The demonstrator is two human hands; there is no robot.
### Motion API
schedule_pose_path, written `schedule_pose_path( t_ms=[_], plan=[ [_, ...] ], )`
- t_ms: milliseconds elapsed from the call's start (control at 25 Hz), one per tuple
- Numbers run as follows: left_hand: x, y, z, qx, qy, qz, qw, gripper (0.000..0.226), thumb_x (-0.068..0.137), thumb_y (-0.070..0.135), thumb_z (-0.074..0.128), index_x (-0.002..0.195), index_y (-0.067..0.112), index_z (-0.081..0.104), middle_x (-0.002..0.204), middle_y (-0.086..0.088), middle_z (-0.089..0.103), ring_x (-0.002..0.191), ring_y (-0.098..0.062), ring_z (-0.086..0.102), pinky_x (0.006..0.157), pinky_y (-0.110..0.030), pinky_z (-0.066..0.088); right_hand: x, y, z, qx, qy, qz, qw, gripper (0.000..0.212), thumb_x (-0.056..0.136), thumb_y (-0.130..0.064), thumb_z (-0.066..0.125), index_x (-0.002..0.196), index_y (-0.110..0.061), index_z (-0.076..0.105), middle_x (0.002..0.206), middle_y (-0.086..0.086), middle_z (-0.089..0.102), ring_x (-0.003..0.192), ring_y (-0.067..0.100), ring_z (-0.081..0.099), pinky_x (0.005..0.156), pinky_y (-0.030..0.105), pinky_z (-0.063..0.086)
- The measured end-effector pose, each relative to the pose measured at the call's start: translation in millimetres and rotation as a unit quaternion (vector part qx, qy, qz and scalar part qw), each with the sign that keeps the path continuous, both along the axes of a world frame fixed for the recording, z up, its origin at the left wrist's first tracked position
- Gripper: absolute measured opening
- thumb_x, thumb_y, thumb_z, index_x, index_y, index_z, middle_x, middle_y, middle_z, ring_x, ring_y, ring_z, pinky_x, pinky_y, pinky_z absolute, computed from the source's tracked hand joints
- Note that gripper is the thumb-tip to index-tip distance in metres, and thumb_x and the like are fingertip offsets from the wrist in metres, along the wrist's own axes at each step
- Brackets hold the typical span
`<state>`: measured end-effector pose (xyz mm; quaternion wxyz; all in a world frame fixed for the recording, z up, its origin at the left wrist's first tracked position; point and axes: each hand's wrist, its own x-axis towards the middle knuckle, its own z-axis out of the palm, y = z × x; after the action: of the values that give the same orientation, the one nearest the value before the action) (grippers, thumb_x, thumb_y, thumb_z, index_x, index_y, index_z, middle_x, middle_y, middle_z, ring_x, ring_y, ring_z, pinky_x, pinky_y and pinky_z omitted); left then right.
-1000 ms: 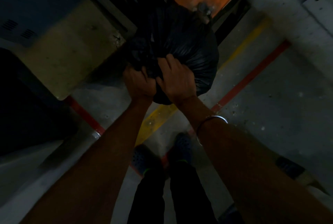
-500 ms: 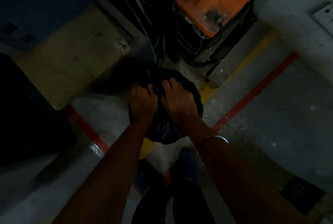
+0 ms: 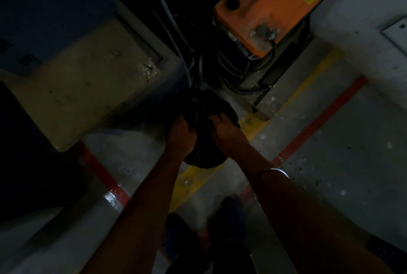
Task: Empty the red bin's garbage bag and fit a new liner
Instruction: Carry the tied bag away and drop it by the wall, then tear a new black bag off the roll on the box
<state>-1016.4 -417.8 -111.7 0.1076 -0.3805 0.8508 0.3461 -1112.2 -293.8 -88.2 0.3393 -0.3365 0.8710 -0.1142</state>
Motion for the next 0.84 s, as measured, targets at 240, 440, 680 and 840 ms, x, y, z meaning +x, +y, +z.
schedule_pose_path(
  t_ms=[240, 440, 680, 840],
  plan=[
    [-48.4, -32.1, 134.6, -0.192, 0.108, -0.026, 0.975, 0.053, 0.09, 0.04, 0.049, 0.131, 0.008, 0.055, 0.124, -0.015, 0.062, 0.113, -0.035, 0.06, 0.094, -0.042, 0.049, -50.3, -17.8, 120.9, -0.13, 0.156, -0.04, 0.978, 0.049, 0.104, -0.04, 0.037, 0.146, -0.014, 0.041, 0.142, 0.01, 0.048, 0.124, 0.03, 0.052, 0.095, 0.04, 0.05],
    [-120.1, -72.5, 326.8, -0.352, 0.214, -0.014, 0.911, 0.049, 0.098, 0.045, 0.04, 0.131, 0.012, 0.056, 0.128, -0.008, 0.061, 0.116, -0.028, 0.058, 0.096, -0.04, 0.047, -111.4, -51.6, 303.7, -0.242, 0.302, -0.065, 0.92, 0.048, 0.103, -0.042, 0.039, 0.143, -0.016, 0.046, 0.136, 0.005, 0.055, 0.119, 0.026, 0.055, 0.089, 0.04, 0.051],
    [-173.2, -113.1, 607.2, -0.456, 0.351, 0.0, 0.818, 0.054, 0.096, 0.042, 0.041, 0.139, 0.011, 0.05, 0.143, -0.009, 0.052, 0.131, -0.028, 0.049, 0.113, -0.041, 0.034, -164.6, -74.5, 570.8, -0.355, 0.472, -0.087, 0.802, 0.051, 0.101, -0.038, 0.044, 0.143, -0.01, 0.049, 0.138, 0.009, 0.057, 0.126, 0.025, 0.056, 0.099, 0.039, 0.049],
    [-183.1, -117.9, 802.4, -0.512, 0.433, 0.024, 0.741, 0.054, 0.099, 0.04, 0.038, 0.142, 0.011, 0.048, 0.15, -0.008, 0.047, 0.141, -0.023, 0.042, 0.12, -0.04, 0.026, -179.1, -78.6, 757.4, -0.402, 0.499, -0.115, 0.759, 0.054, 0.104, -0.041, 0.039, 0.15, -0.013, 0.039, 0.148, 0.006, 0.049, 0.134, 0.02, 0.048, 0.105, 0.039, 0.044]
  ],
)
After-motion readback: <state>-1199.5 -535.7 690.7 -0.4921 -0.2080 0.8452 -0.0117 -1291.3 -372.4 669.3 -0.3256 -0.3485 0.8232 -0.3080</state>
